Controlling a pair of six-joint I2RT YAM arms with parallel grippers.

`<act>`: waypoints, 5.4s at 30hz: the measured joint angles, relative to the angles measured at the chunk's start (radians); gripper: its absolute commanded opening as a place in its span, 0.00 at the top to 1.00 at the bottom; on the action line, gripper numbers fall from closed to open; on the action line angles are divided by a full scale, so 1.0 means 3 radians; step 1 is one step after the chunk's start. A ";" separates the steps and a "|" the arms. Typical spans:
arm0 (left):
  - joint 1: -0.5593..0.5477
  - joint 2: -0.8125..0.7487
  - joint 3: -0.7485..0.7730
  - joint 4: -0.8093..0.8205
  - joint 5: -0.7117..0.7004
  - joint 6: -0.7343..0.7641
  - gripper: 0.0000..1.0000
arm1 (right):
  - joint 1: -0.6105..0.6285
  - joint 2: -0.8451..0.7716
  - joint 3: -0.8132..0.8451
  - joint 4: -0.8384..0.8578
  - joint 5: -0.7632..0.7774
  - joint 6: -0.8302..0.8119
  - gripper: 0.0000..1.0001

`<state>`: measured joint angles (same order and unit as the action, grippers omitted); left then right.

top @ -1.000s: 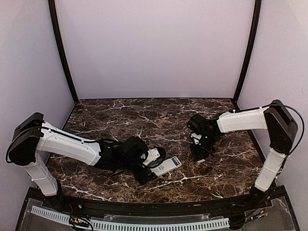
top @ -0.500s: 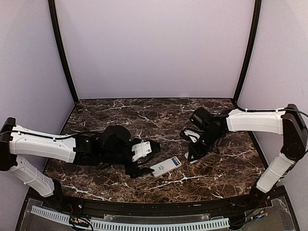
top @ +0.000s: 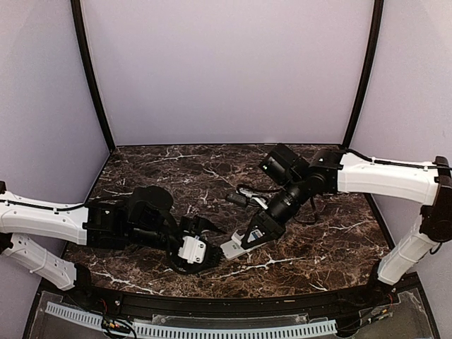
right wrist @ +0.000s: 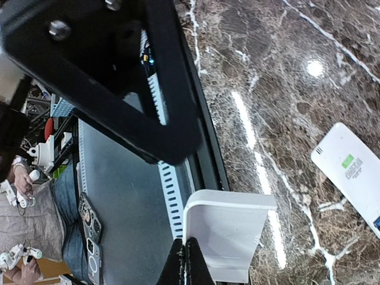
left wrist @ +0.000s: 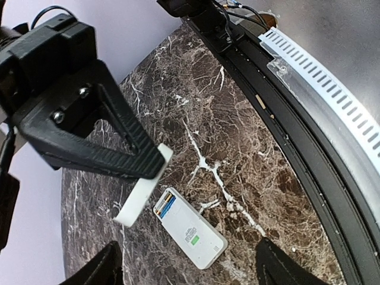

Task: Load the batteries into the remote control
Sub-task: Pass from the right arm to the left, then pass from the left arm to the right, then pass from the right arm to the left

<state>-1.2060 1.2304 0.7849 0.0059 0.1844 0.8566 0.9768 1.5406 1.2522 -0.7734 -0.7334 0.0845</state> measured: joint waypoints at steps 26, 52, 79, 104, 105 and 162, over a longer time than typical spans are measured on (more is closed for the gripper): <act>-0.0032 0.0103 0.0083 0.0074 -0.0064 0.0478 0.70 | 0.0233 0.0437 0.0450 -0.0228 -0.0174 -0.0221 1.00; -0.0048 0.0153 0.0131 -0.0092 -0.0161 -0.0022 1.00 | 0.0235 0.0390 0.0469 -0.0212 0.0220 -0.0334 0.75; 0.0346 0.0453 0.1146 -0.0738 0.0696 -0.2134 1.00 | 0.0098 -0.1096 -0.0654 0.1326 0.0931 -0.0970 0.59; 0.0369 0.0416 0.1139 -0.0711 0.0797 -0.2171 0.36 | 0.0075 -0.0947 -0.0734 0.1425 0.0462 -0.0776 1.00; 0.0371 0.0407 0.1133 -0.0678 0.0786 -0.2191 0.31 | 0.0064 -0.0949 -0.0734 0.1441 0.0463 -0.0739 1.00; 0.0479 0.0676 0.0655 0.3499 0.0473 -0.4147 0.93 | -0.0113 -0.1251 -0.0947 0.4393 0.0732 0.0507 1.00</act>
<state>-1.0622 1.4334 0.9813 1.0557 0.3264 -0.3874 0.9428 1.1652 0.9680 0.5446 -0.5137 0.2367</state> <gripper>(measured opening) 0.089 0.080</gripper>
